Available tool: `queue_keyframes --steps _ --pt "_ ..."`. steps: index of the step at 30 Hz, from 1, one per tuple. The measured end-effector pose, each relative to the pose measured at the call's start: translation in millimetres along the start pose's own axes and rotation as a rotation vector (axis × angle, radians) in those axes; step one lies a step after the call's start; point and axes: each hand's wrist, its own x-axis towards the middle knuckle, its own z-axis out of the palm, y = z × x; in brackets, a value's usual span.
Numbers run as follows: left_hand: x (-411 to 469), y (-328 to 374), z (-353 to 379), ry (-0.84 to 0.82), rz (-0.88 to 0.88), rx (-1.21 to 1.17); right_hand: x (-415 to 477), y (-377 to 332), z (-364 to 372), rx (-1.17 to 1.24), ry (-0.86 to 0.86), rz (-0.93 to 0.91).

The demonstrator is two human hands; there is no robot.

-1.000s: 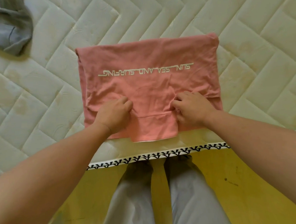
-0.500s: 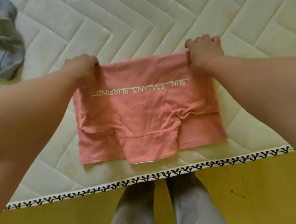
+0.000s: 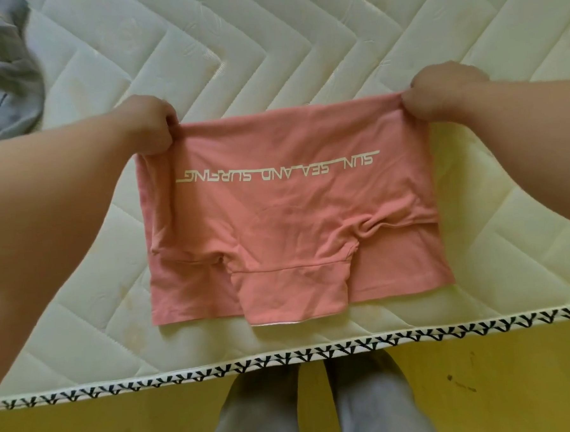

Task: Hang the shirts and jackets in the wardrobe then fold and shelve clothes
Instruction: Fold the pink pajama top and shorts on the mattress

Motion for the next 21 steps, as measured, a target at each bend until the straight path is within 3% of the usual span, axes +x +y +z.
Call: queue_keyframes --steps 3,6,10,17,21 --pt "-7.7 -7.6 -8.8 -0.115 -0.058 -0.009 -5.1 15.6 -3.4 0.275 -0.103 -0.011" --pt "-13.4 -11.3 -17.4 -0.170 -0.074 0.054 -8.0 21.6 -7.7 0.501 -0.078 -0.052" --pt "-14.8 -4.3 -27.0 -0.157 -0.031 0.152 -11.4 4.7 -12.1 0.324 -0.128 -0.209" --pt "-15.5 21.1 -14.1 -0.186 0.097 0.191 -6.6 -31.1 -22.5 0.003 -0.272 -0.321" --pt "-17.4 20.8 -20.8 -0.138 0.082 0.246 -11.4 -37.7 -26.4 -0.170 -0.164 -0.408"
